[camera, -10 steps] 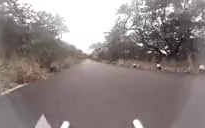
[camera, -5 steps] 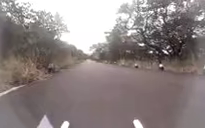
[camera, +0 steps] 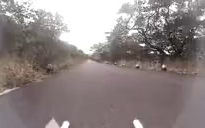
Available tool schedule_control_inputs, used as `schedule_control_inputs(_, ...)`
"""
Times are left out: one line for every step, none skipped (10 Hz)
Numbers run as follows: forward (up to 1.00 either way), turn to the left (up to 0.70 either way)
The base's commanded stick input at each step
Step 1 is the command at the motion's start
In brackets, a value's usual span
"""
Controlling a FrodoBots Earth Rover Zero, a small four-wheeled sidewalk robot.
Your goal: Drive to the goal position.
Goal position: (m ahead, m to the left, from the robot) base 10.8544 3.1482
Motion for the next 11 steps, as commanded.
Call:
schedule_control_inputs(0.5, 0.0)
schedule_control_inputs(0.5, 0.0)
schedule_control_inputs(0.5, 0.0)
schedule_control_inputs(0.5, 0.0)
schedule_control_inputs(0.5, 0.0)
schedule_control_inputs(0.5, 0.0)
schedule_control_inputs(0.5, 0.0)
schedule_control_inputs(0.5, 0.0)
schedule_control_inputs(0.5, 0.0)
schedule_control_inputs(0.5, 0.0)
schedule_control_inputs(0.5, 0.0)
